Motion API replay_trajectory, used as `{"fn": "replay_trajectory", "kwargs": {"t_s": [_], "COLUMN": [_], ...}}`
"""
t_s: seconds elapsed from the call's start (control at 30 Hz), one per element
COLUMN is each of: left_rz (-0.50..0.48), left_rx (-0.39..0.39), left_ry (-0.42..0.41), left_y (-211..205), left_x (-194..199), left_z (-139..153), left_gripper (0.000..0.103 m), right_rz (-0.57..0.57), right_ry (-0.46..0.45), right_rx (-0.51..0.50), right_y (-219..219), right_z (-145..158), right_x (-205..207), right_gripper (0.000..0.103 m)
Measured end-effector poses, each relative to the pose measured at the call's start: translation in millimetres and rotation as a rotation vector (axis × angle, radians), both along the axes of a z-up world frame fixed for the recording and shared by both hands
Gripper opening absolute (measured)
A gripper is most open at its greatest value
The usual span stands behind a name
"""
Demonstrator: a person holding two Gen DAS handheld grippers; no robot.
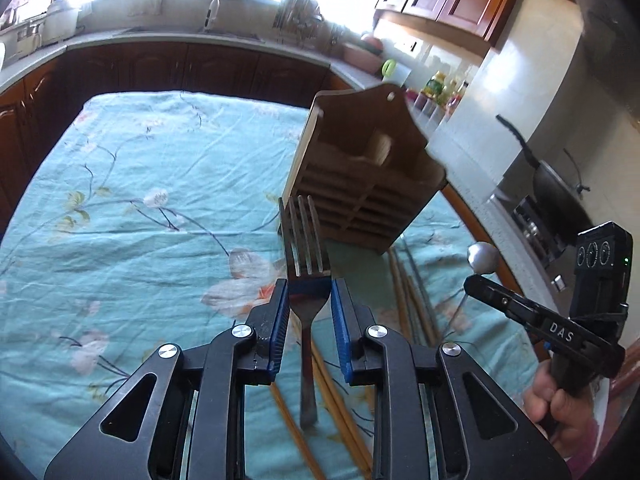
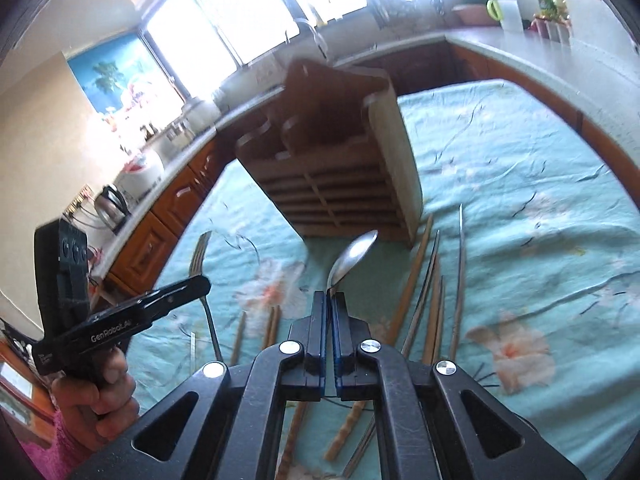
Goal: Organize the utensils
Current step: 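Carry the fork with the left tool into the wooden holder while the right tool inserts the spoon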
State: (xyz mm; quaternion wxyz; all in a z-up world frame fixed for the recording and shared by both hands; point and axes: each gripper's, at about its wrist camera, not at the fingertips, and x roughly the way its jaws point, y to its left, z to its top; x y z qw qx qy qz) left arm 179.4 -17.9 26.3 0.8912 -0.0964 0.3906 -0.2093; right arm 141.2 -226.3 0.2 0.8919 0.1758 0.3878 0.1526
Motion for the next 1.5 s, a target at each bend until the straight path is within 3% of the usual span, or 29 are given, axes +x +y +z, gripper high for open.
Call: {"fn": "replay_trajectory", "kwargs": {"t_s": [0.1, 0.13, 0.17, 0.63, 1.03, 1.23, 1.5], "left_rz": [0.003, -0.001, 0.003, 0.002, -0.012, -0.021, -0.020], "left_rx": [-0.012, -0.017, -0.017, -0.056, -0.020, 0.020, 0.058], "left_ry": [-0.040, -0.049, -0.059, -0.193, -0.271, -0.243, -0.110], "left_y": [1, 2, 4, 8, -13, -29, -44], "left_x": [-10, -9, -11, -2, 56, 102, 142], "left_z": [13, 20, 26, 79, 116, 114, 71], "left_gripper": [0.017, 0.004, 0.003, 0.003, 0.003, 0.003, 0.003], "right_rz": [-0.011, -0.015, -0.019, -0.080, -0.159, -0.177, -0.119], "right_ry": [-0.044, -0.059, -0.074, -0.224, -0.313, -0.311, -0.206], "right_rx": [-0.003, -0.001, 0.001, -0.002, -0.089, -0.189, -0.282], "right_y": [-3, -2, -4, -18, -31, -26, -3], "right_z": [18, 23, 28, 84, 122, 120, 75], "right_x": [-6, -7, -8, 2, 43, 75, 115], "right_gripper": [0.002, 0.002, 0.002, 0.002, 0.002, 0.002, 0.002]}}
